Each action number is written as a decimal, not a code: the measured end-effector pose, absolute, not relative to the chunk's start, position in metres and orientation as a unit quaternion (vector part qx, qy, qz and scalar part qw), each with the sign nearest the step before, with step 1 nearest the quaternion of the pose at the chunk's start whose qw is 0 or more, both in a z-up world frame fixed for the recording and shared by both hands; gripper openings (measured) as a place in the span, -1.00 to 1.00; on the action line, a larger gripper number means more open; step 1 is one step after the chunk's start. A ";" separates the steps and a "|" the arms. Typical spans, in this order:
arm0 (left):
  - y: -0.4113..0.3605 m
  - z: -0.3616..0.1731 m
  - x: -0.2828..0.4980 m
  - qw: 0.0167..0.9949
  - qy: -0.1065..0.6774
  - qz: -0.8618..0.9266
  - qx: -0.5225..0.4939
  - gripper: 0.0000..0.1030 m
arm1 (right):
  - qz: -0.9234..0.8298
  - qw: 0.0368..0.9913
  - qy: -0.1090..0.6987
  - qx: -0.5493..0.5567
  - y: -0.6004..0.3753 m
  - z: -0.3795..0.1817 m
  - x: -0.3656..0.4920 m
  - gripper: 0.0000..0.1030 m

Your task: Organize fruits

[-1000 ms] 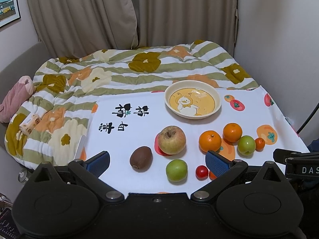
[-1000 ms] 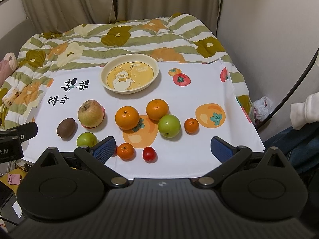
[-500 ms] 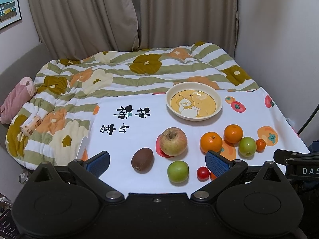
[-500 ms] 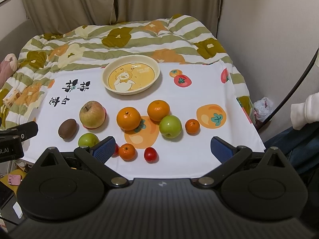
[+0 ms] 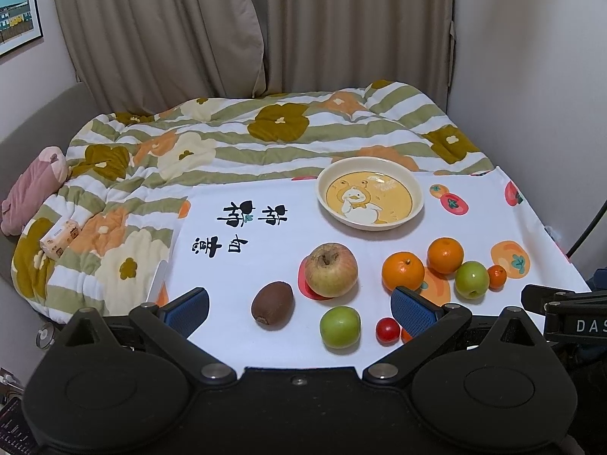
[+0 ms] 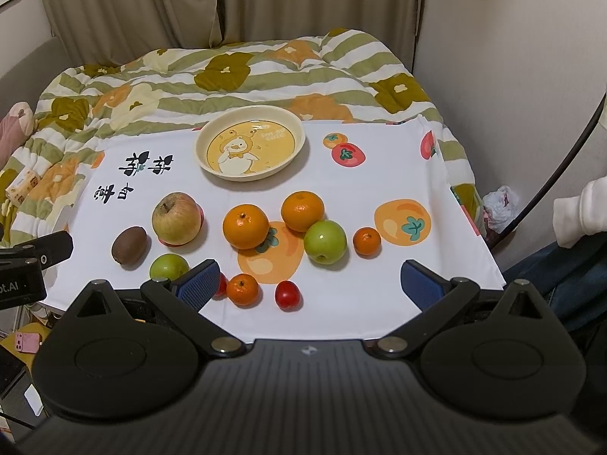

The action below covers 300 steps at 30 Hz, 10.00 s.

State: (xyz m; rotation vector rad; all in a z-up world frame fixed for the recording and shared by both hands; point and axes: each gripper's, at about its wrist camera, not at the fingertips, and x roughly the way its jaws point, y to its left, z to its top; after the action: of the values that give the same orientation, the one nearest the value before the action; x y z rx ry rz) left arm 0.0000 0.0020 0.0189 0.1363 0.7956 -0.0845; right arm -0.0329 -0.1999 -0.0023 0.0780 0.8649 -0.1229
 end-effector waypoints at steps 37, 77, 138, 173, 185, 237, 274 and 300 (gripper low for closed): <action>-0.002 0.010 0.012 0.925 0.369 -0.052 0.068 1.00 | -0.038 0.907 0.418 0.029 -0.202 -0.007 -0.014 1.00; -0.001 -0.150 0.140 0.873 0.344 -0.271 0.213 0.84 | -0.021 0.913 0.393 0.104 -0.157 -0.153 0.111 1.00; 0.029 -0.037 0.144 0.923 0.311 -0.184 0.129 0.52 | -0.012 0.931 0.352 0.095 -0.157 -0.036 0.126 0.51; -0.127 -0.145 0.330 0.890 0.376 -0.121 0.228 0.52 | 0.105 0.903 0.415 0.032 -0.277 -0.110 0.332 0.51; -0.128 -0.137 0.329 0.889 0.376 -0.126 0.230 1.00 | 0.116 0.899 0.420 0.038 -0.279 -0.116 0.338 0.51; -0.031 -0.043 0.183 0.940 0.332 -0.027 0.075 1.00 | 0.129 0.941 0.304 -0.076 -0.238 -0.062 0.237 1.00; 0.025 -0.077 0.022 0.939 0.287 -0.146 0.117 1.00 | 0.050 0.942 0.330 0.022 -0.184 -0.083 0.016 1.00; -0.010 -0.164 0.056 0.894 0.370 -0.201 0.155 0.38 | 0.078 0.918 0.386 0.044 -0.163 -0.167 0.022 0.51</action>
State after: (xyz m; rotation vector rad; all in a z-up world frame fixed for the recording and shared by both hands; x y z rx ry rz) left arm 0.0559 -0.0097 -0.1635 0.3224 0.7672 -0.4175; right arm 0.0220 -0.1629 -0.1672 0.0897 0.7937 0.1600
